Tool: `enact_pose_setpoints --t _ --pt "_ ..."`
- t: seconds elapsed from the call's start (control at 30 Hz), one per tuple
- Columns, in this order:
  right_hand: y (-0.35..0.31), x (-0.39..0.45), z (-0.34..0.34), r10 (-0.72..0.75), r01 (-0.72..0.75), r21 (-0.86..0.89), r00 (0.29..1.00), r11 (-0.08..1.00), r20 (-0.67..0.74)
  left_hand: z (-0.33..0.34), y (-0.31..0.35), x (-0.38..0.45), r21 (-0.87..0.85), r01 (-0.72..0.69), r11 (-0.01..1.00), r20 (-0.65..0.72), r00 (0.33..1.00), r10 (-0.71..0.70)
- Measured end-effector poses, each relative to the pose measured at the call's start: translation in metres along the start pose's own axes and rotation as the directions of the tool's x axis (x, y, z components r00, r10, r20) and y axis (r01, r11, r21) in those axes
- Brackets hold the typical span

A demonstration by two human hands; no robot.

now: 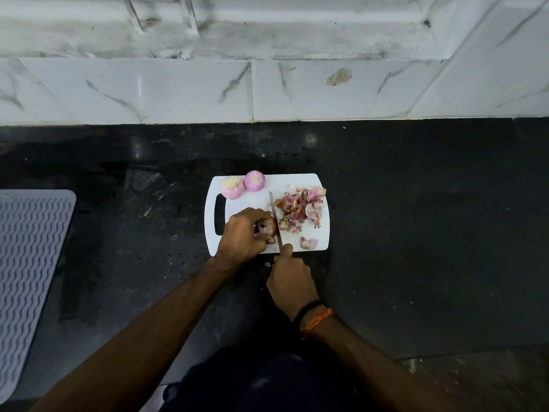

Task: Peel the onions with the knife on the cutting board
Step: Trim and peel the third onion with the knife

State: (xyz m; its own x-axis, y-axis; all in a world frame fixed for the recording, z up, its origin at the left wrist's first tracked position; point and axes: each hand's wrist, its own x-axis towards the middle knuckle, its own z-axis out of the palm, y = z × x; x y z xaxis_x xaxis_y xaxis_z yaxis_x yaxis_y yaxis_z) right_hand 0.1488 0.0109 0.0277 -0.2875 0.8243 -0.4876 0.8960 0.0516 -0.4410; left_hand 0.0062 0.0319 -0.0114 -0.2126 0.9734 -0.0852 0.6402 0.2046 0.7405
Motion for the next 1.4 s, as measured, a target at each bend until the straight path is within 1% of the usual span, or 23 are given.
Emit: enact_pose_setpoints --t 0.17,0.33,0.5,0.73,0.97,1.07,1.13,1.3,1.4 --pt "0.004 0.0 0.011 0.021 -0.021 -0.001 1.0 1.0 0.021 0.003 0.001 -0.001 -0.002 0.017 1.0 -0.018 1.0 -0.017" --pt "0.007 0.003 0.014 0.001 0.003 -0.084 0.999 0.996 0.037 0.002 0.001 -0.002 0.003 0.033 0.999 -0.044 0.998 -0.033" --pt "0.016 -0.006 0.013 0.013 -0.006 -0.086 0.997 0.996 0.08 0.003 0.005 -0.005 -0.005 0.073 0.997 -0.049 0.996 -0.074" --pt "0.024 -0.009 0.018 0.004 0.006 -0.152 0.998 0.988 0.065 0.003 0.007 -0.006 -0.001 0.09 0.996 -0.049 0.995 -0.09" --pt "0.023 -0.009 0.021 -0.012 0.016 -0.224 1.0 0.975 0.019 0.005 0.002 -0.017 -0.082 0.068 0.994 -0.045 0.996 -0.072" --pt "0.024 -0.007 0.016 -0.001 0.006 -0.212 1.0 0.977 0.023 0.005 0.004 -0.018 -0.11 0.066 0.992 -0.056 0.996 -0.073" --pt "0.025 -0.007 0.014 -0.005 0.01 -0.203 1.0 0.979 0.024 0.006 0.004 -0.018 -0.132 0.09 0.987 -0.084 0.991 -0.101" --pt "0.026 -0.011 0.017 -0.03 0.033 -0.255 0.999 0.966 0.016 0.014 0.013 -0.018 -0.192 0.136 0.972 -0.16 0.973 -0.168" --pt "0.027 -0.011 0.017 -0.031 0.036 -0.265 0.999 0.964 0.024 0.016 0.011 -0.015 -0.262 0.154 0.953 -0.208 0.955 -0.212"
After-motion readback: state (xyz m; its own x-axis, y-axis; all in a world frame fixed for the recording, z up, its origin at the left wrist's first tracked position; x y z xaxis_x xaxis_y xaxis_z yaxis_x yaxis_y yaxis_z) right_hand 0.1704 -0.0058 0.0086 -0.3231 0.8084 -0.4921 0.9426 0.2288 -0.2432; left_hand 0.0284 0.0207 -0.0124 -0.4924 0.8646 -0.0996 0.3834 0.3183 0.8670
